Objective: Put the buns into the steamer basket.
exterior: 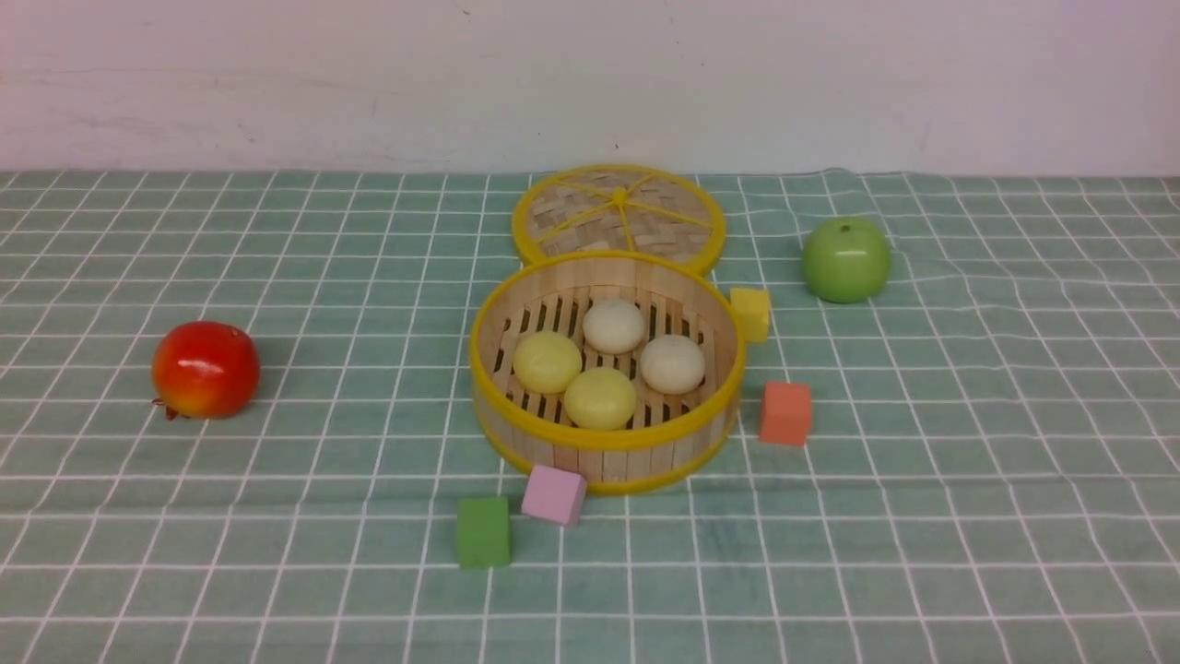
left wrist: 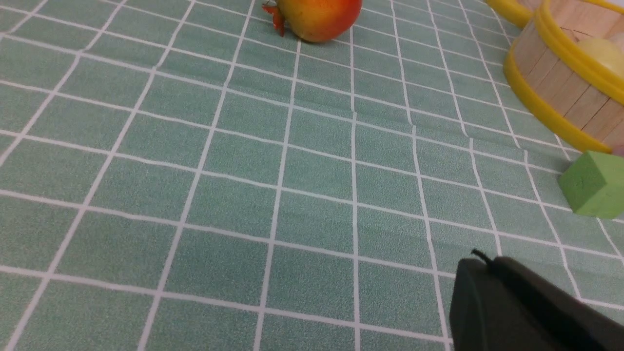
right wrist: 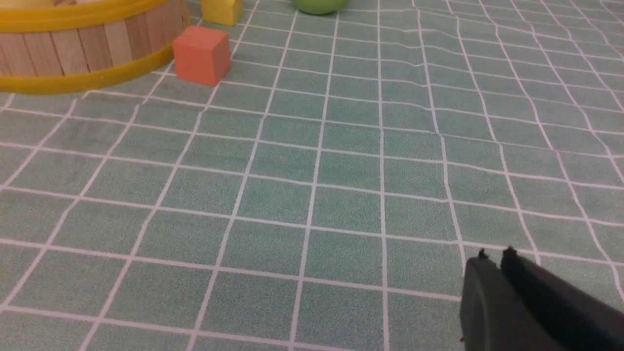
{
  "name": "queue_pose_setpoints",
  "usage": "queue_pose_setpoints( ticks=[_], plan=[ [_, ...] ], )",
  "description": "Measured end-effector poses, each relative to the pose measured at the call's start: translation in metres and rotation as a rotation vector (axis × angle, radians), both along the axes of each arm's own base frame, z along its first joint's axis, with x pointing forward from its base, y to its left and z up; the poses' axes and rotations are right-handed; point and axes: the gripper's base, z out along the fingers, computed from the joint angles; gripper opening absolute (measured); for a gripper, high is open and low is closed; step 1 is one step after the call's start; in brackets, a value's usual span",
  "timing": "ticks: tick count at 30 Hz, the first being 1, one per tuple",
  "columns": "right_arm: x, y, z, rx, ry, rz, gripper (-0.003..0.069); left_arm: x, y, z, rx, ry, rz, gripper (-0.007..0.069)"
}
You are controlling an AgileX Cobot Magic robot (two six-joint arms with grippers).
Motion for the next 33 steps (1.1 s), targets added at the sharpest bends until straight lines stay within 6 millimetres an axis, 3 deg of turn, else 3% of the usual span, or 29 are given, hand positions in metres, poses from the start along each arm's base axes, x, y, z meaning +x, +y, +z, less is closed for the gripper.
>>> queue_pose_setpoints(
  ticks=[33],
  plan=[
    [0.0000, 0.0000, 0.0000, 0.000, 0.000, 0.000, 0.0082, 0.0001, 0.0000, 0.0004, 0.000, -0.004, 0.000, -0.0013]
  ],
)
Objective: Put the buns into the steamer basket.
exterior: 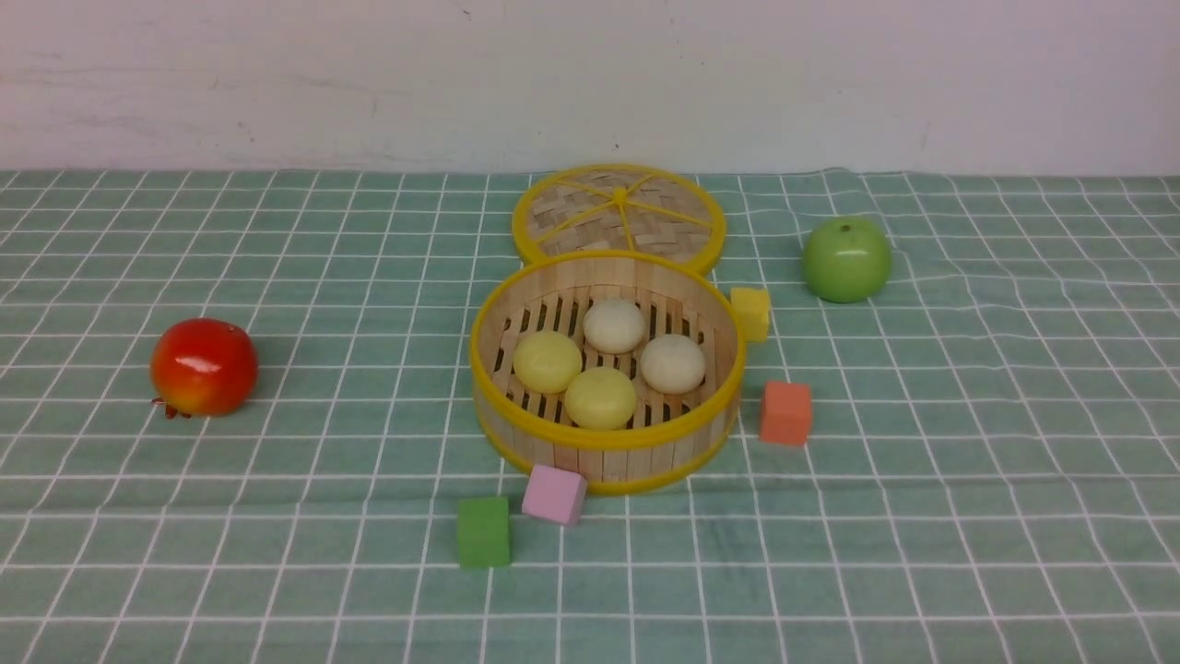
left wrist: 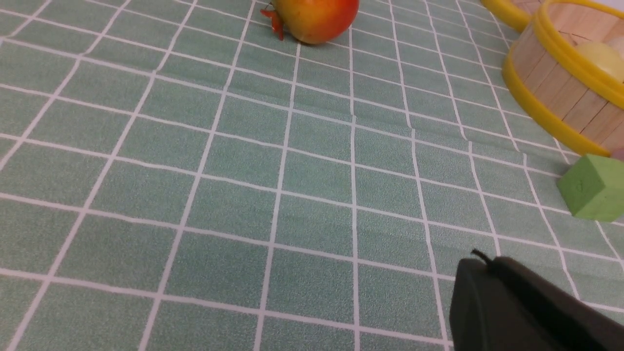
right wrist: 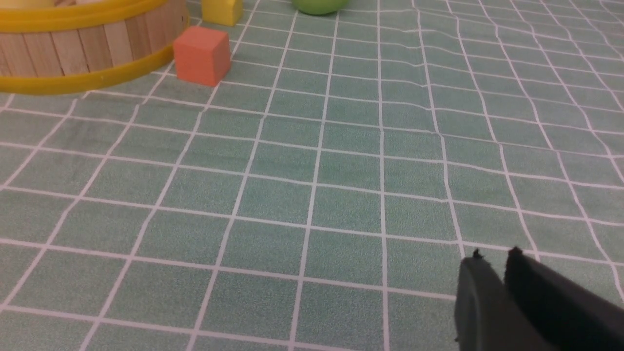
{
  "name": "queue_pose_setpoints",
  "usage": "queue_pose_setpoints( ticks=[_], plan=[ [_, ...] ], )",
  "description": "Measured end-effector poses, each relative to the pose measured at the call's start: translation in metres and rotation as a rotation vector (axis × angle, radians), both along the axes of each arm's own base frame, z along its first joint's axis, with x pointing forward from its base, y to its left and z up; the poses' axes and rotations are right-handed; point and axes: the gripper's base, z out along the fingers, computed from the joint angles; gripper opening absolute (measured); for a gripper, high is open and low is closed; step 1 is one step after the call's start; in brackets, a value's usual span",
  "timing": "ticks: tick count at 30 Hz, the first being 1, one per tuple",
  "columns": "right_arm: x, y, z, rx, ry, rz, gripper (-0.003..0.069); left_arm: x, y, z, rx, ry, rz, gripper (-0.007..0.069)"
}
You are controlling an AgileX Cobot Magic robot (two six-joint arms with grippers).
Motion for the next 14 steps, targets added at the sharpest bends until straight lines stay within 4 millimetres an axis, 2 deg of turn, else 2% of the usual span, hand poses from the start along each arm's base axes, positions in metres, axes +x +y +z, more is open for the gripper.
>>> queue_pose_setpoints(
  ticks=[14],
  plan=[
    [0.0000, 0.0000, 0.0000, -0.001, 0.000, 0.000, 0.0098, 0.0000, 0.0000, 0.0000, 0.000, 0.000, 0.000, -0.0011]
  ],
)
